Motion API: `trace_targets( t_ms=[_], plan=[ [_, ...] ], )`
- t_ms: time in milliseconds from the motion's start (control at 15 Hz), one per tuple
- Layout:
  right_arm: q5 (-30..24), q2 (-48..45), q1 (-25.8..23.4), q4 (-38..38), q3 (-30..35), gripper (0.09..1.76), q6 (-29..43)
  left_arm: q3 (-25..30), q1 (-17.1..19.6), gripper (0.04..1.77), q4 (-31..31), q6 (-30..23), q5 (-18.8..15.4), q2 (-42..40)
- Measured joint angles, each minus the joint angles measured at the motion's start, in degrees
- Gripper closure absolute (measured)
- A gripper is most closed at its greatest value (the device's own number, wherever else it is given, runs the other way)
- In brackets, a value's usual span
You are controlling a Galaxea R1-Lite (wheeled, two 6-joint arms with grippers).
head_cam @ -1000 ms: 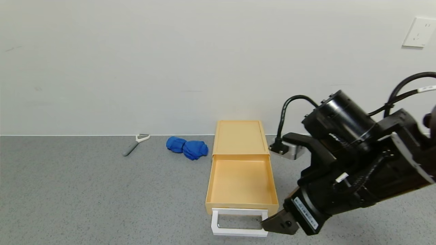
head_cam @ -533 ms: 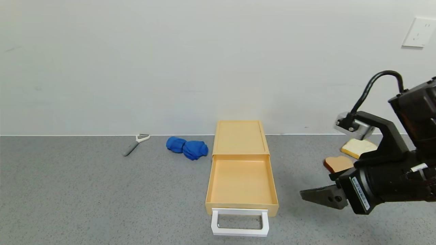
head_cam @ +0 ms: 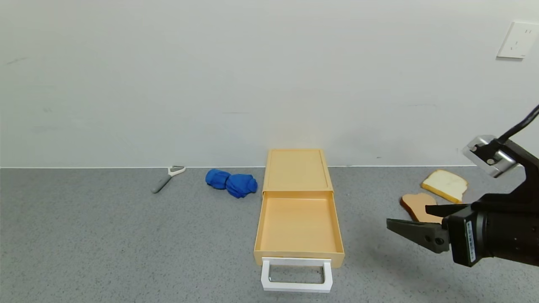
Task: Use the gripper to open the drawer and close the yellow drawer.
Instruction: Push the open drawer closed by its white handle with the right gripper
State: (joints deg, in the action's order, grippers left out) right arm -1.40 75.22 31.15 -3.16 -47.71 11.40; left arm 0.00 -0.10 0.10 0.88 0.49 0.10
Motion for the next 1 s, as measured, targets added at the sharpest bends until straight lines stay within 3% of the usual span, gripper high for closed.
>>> trace_targets(
  t_ms=[667, 1000],
  plan=[
    [0.6, -0.5, 0.9, -0.5, 0.9, 0.14, 4.6, 0.0, 0.0, 0.09, 0.0, 0.0, 0.0, 0.0],
    [9.3, 7.5, 5.5, -0.8, -1.6, 0.14, 9.9, 0.0, 0.0, 0.09, 0.0, 0.0, 0.0, 0.0]
  ],
)
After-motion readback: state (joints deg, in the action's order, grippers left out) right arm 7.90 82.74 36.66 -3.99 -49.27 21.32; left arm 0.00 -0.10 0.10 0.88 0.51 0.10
